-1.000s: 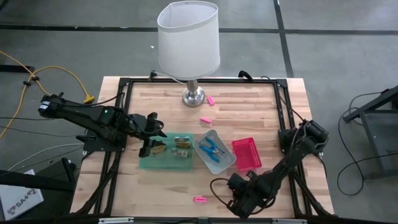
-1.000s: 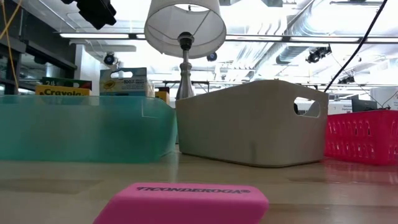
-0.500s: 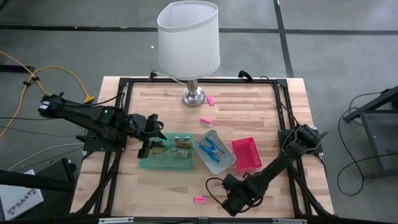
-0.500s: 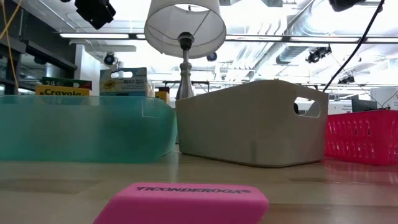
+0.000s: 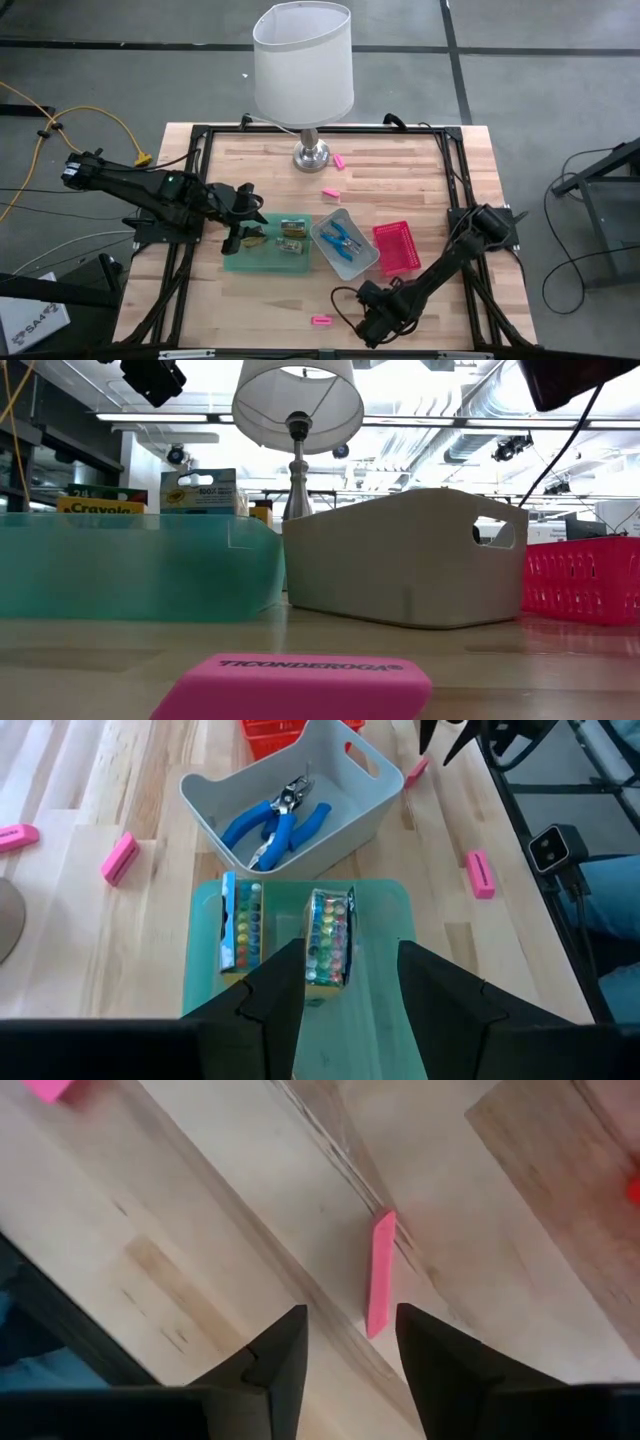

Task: Pick & Place School Supplies
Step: Put the pink eraser into the red bin

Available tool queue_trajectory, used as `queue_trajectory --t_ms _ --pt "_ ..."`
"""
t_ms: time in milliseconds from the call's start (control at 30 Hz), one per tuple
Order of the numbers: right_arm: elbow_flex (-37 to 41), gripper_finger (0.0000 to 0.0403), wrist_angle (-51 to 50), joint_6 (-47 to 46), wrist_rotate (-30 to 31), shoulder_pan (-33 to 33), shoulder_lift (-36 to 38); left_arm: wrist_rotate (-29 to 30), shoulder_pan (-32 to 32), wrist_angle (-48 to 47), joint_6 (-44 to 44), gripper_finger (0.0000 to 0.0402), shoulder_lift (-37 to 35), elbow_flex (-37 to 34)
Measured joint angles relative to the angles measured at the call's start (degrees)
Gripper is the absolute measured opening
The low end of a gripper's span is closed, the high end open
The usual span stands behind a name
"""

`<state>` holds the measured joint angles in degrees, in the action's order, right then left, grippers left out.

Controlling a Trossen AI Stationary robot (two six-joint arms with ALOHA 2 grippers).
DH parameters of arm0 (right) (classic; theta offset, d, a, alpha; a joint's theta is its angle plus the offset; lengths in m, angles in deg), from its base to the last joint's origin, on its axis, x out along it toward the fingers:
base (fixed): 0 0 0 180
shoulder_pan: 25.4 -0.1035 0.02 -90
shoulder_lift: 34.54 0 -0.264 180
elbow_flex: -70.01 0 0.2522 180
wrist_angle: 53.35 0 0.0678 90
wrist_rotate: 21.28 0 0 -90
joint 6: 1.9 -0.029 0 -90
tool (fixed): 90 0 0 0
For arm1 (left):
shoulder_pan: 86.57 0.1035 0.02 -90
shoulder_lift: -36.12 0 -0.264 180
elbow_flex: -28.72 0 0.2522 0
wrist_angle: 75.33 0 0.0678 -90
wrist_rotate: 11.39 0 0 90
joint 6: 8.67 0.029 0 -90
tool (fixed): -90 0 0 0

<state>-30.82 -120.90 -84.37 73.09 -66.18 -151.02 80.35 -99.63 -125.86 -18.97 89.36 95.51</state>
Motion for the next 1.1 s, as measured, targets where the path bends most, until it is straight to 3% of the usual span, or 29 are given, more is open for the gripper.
queue_trajectory --t_ms 800,1100 --pt "0.02 0.0142 -1.1 1.59 -0.77 0.07 -4.07 -0.02 0.02 0.0 0.0 0.0156 0.0 0.0" --pt "0.0 0.0121 -1.14 2.09 -1.36 0.38 -4.05 -0.04 0.02 0.0 0.0 0.0156 0.0 0.0"
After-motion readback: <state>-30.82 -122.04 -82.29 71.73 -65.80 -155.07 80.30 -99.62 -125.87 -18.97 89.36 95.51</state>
